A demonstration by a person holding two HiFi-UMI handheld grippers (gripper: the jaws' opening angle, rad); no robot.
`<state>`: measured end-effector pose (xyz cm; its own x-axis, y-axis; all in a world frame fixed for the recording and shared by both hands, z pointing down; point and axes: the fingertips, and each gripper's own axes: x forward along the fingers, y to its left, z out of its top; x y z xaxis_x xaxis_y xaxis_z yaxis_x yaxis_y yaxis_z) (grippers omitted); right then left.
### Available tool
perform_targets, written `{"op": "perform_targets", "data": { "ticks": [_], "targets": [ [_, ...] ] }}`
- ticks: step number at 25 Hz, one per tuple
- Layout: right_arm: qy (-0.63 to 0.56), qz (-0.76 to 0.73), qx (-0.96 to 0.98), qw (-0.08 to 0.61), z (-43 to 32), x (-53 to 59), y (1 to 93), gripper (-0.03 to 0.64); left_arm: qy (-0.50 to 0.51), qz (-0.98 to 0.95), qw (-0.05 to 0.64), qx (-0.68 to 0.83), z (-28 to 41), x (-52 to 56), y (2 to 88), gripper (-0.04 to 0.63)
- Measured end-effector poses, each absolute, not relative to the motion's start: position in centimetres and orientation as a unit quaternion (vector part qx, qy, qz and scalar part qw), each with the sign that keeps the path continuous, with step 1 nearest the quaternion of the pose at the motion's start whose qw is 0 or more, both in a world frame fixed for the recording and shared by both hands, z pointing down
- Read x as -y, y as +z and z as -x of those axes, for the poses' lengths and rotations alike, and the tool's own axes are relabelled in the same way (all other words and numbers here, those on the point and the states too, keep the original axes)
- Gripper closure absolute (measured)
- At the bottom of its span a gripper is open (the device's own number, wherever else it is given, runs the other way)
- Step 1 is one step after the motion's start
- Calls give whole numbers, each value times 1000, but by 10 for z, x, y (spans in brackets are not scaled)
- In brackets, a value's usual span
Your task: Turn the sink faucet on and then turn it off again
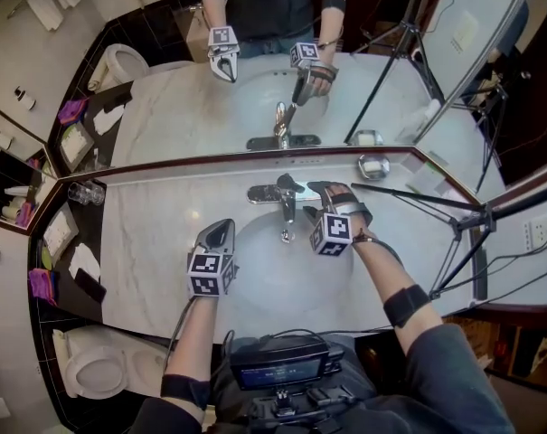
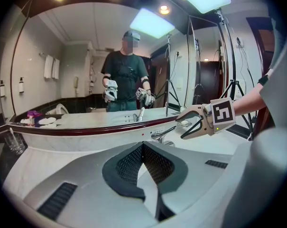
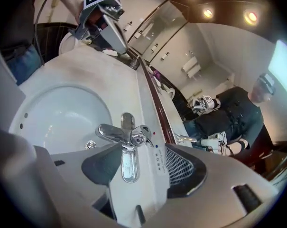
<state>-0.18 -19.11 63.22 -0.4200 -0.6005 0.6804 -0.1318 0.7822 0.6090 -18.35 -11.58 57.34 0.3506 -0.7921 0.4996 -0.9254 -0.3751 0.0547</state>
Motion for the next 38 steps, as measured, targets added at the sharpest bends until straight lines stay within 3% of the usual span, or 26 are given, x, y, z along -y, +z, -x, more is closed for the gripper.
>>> {"op": "perform_targets", "data": {
  "ticks": [8, 11, 16, 22, 38],
  "targets": [
    [-307, -157, 783, 518, 23, 207, 651, 320, 201, -798, 177, 539, 187, 119, 583, 594],
    [-317, -138, 779, 524, 28, 208, 659, 359, 204, -796, 180, 540, 189, 118, 587, 594],
    [-329, -113, 769, 537, 30, 207, 672, 365, 208, -794, 186, 540, 193, 119, 593, 595],
    [-351, -119, 758, 536, 31, 210, 670, 436, 209, -796, 187, 537, 190, 121, 596, 595],
    [-367, -140, 736, 551, 20, 206, 684, 437, 209, -795, 193, 536, 189, 120, 601, 594]
  ]
}}
